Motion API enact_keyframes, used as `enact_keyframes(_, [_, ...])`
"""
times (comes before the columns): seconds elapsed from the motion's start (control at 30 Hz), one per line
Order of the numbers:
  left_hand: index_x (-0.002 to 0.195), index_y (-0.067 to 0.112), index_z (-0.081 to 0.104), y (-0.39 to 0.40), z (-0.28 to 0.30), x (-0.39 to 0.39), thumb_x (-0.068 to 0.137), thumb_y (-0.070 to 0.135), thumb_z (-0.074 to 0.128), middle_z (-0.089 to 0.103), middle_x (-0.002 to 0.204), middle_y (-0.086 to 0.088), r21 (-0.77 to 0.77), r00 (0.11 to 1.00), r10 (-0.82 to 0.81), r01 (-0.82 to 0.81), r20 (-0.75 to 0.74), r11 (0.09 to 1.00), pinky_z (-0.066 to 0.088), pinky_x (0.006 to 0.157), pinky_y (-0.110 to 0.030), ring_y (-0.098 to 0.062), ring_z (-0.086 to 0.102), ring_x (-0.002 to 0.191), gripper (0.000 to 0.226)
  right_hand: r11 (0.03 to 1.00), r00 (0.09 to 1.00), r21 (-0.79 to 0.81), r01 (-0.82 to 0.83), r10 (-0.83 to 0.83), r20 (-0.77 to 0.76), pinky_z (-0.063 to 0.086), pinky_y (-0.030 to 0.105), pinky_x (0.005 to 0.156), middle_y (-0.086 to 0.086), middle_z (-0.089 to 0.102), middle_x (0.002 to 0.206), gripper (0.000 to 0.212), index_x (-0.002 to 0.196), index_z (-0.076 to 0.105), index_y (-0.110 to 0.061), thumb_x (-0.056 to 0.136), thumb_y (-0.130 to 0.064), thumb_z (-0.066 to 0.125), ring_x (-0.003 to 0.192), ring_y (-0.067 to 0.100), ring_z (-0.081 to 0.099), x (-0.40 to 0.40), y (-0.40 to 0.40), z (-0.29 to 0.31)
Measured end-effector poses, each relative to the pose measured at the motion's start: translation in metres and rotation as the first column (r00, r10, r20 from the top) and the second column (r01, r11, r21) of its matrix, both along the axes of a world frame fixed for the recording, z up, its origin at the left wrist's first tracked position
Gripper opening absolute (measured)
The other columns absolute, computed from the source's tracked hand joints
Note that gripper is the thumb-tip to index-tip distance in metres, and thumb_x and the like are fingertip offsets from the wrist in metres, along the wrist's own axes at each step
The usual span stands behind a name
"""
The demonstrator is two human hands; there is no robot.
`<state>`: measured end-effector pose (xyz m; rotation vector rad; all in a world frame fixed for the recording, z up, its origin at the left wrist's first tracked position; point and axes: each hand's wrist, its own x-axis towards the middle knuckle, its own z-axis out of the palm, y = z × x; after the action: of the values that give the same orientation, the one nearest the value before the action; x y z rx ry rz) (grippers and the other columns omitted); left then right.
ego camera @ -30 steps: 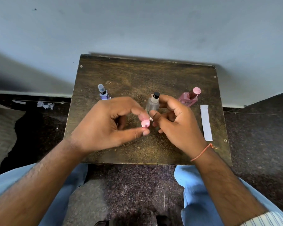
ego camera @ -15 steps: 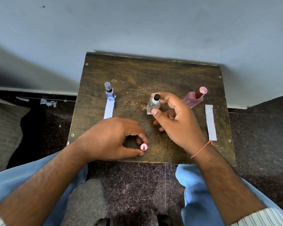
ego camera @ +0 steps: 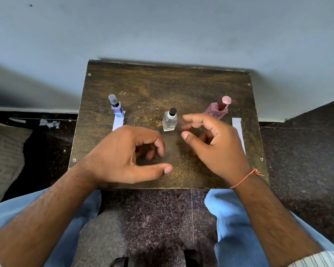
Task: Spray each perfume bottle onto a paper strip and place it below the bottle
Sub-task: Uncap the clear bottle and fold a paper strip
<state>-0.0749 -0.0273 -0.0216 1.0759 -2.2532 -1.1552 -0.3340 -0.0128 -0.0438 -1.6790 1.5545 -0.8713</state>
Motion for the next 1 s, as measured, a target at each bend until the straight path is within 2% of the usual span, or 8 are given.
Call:
enact_keyframes(0.1, [0.073,0.022,0.065,0.002,0.003,-0.013,0.089,0.041,0.084,0.062,0.064,0.007,0.008,0.996,0.01,-0.009,-0.091,1.0,0.041,0.053,-0.019,-0.012,0.058,0.055,0.032,0.994,0.992,-0.094,0.054,-0.064,-0.113,0.044,0.006,0.074,-0.024,0.072,0.084,0.015,0.104,0.085,-0.028,0.091,-0.022,0.088,0.073,-0.008,0.065,-0.021,0.006,0.004])
enact_keyframes(0.27, [0.064,0.019,0.059,0.002,0.004,-0.034,0.092,0.039,0.08,0.054,0.057,0.009,-0.023,0.99,-0.023,0.02,-0.139,1.0,0.041,0.048,-0.028,-0.014,0.054,0.05,0.04,0.978,0.947,-0.088,0.192,-0.208,-0.245,0.051,0.028,0.072,-0.015,0.069,0.08,0.012,0.1,0.082,-0.026,0.089,-0.026,0.088,0.069,0.001,0.062,-0.069,0.005,0.009])
enact_keyframes(0.4, [0.063,0.019,0.058,0.001,0.008,-0.049,0.093,0.039,0.079,0.052,0.056,0.012,-0.061,0.987,-0.078,0.07,-0.141,0.996,0.037,0.051,-0.023,-0.012,0.052,0.051,0.043,0.948,0.869,0.089,0.306,-0.239,-0.434,0.055,0.039,0.088,-0.003,0.061,0.107,0.053,0.127,0.073,-0.032,0.08,-0.043,0.094,0.09,0.015,0.059,-0.11,0.003,0.009])
enact_keyframes(0.5, [0.063,0.019,0.058,0.0,0.009,-0.057,0.094,0.039,0.079,0.051,0.056,0.012,-0.063,0.986,-0.086,0.077,-0.146,0.995,0.037,0.05,-0.024,-0.011,0.051,0.051,0.043,0.89,0.846,0.224,0.398,-0.261,-0.465,0.054,0.045,0.104,-0.001,0.058,0.125,0.088,0.149,0.06,-0.028,0.073,-0.054,0.095,0.111,0.022,0.062,-0.13,0.003,0.009])
enact_keyframes(0.63, [0.064,0.02,0.061,-0.001,0.008,-0.063,0.095,0.038,0.08,0.052,0.057,0.012,-0.065,0.986,-0.084,0.075,-0.147,0.995,0.04,0.049,-0.029,-0.012,0.052,0.051,0.041,0.814,0.858,0.343,0.468,-0.325,-0.399,0.052,0.041,0.1,-0.008,0.07,0.115,0.081,0.151,0.058,-0.026,0.082,-0.053,0.09,0.113,0.024,0.068,-0.144,0.002,0.013])
enact_keyframes(0.77, [0.065,0.02,0.065,-0.001,0.009,-0.066,0.096,0.04,0.078,0.053,0.057,0.013,-0.067,0.984,-0.09,0.081,-0.151,0.994,0.039,0.051,-0.023,-0.009,0.053,0.051,0.038,0.826,0.852,0.283,0.488,-0.381,-0.359,0.048,0.033,0.092,-0.013,0.072,0.108,0.061,0.142,0.067,-0.027,0.089,-0.05,0.085,0.106,0.021,0.07,-0.136,0.003,0.017])
enact_keyframes(0.9, [0.067,0.019,0.067,-0.001,0.009,-0.065,0.096,0.039,0.078,0.055,0.058,0.013,-0.068,0.985,-0.092,0.083,-0.149,0.994,0.039,0.052,-0.021,-0.008,0.053,0.052,0.037,0.87,0.873,0.29,0.399,-0.264,-0.411,0.049,0.037,0.105,-0.005,0.056,0.137,0.098,0.156,0.051,-0.032,0.073,-0.07,0.087,0.121,0.015,0.057,-0.116,0.004,0.016])
enact_keyframes(1.0, [0.067,0.017,0.068,-0.002,0.01,-0.063,0.096,0.037,0.078,0.056,0.058,0.012,-0.075,0.985,-0.096,0.086,-0.142,0.993,0.039,0.054,-0.02,-0.008,0.053,0.053,0.037,0.867,0.868,0.326,0.376,-0.206,-0.452,0.043,0.042,0.116,0.002,0.05,0.155,0.113,0.164,0.038,-0.032,0.071,-0.065,0.092,0.14,0.02,0.052,-0.111,0.004,0.015])
